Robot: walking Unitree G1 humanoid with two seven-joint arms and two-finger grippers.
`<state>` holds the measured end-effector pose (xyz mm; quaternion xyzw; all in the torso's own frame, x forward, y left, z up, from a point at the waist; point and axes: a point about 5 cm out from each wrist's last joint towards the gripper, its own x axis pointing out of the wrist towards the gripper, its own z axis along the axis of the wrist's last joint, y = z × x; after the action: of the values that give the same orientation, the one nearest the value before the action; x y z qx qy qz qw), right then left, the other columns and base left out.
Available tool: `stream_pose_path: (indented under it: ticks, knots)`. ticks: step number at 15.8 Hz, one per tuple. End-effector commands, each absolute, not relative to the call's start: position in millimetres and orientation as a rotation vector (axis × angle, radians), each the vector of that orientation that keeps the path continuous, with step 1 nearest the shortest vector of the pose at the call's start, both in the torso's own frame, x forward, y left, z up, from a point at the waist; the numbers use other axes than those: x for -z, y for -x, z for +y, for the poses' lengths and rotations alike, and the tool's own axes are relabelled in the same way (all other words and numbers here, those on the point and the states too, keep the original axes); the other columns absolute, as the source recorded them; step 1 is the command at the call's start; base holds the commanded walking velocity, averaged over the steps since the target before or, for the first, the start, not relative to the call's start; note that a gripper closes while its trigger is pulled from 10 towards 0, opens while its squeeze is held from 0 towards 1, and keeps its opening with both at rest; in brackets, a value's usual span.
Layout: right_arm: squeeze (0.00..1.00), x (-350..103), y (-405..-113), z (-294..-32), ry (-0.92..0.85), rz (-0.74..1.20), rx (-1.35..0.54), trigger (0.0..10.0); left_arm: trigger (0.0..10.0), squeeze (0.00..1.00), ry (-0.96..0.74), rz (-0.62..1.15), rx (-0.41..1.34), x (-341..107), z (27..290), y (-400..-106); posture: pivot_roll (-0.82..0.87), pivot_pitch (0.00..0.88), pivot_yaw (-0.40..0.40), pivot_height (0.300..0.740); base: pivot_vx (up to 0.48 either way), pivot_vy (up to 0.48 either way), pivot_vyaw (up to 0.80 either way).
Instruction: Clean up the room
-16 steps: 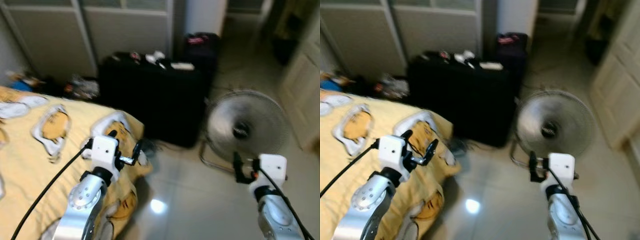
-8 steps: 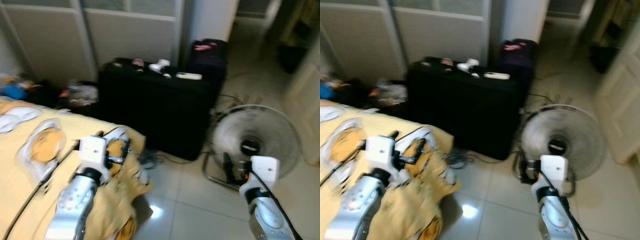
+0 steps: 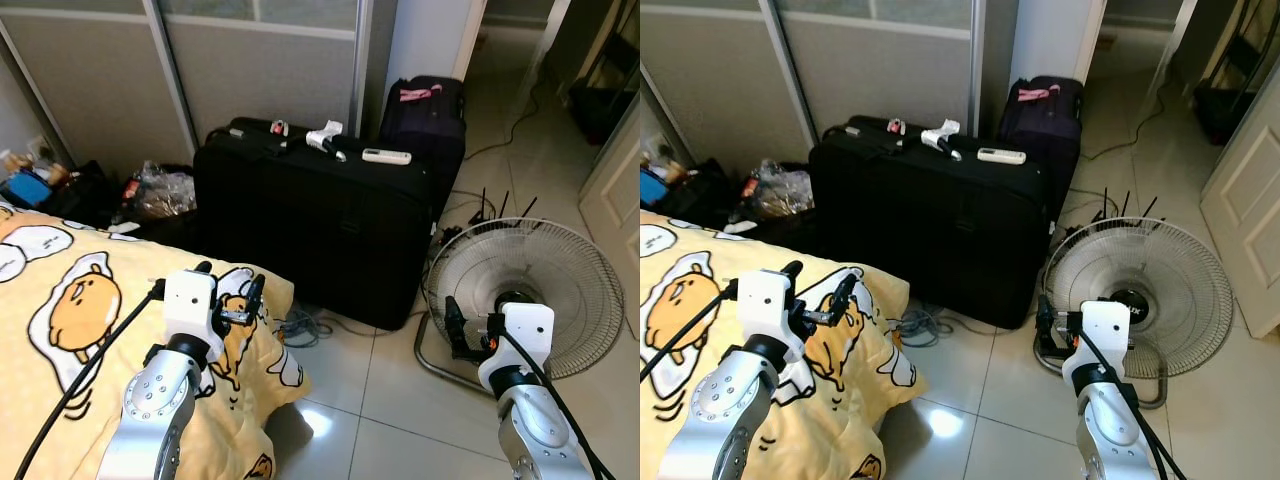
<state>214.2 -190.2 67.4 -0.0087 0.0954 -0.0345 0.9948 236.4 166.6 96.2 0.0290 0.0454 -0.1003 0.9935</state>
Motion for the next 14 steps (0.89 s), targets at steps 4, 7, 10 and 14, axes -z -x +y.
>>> stream_pose_path:
  ticks: [4,7,10,14]
  knots:
    - [0.0,-65.6,-214.3,-192.2,0.021,0.206,0.079,10.0,10.0,0.0,-0.071,0.089,0.2,-97.1,166.6,-239.0,-0.02,0.0,0.034,0.74,0.0,0.0,0.0]
    - [0.0,-65.6,-214.3,-192.2,0.021,0.206,0.079,10.0,10.0,0.0,-0.071,0.089,0.2,-97.1,166.6,-239.0,-0.02,0.0,0.034,0.74,0.0,0.0,0.0]
    - [0.0,-65.6,-214.3,-192.2,0.021,0.206,0.079,10.0,10.0,0.0,-0.071,0.089,0.2,-97.1,166.6,-239.0,-0.02,0.0,0.034,0.74,0.0,0.0,0.0]
    - [0.0,-66.0,-210.7,-198.7,0.027,0.191,0.129,10.0,10.0,0.0,-0.082,0.096,0.234,-97.5,166.8,-242.1,-0.03,0.0,0.067,0.74,0.0,0.0,0.0]
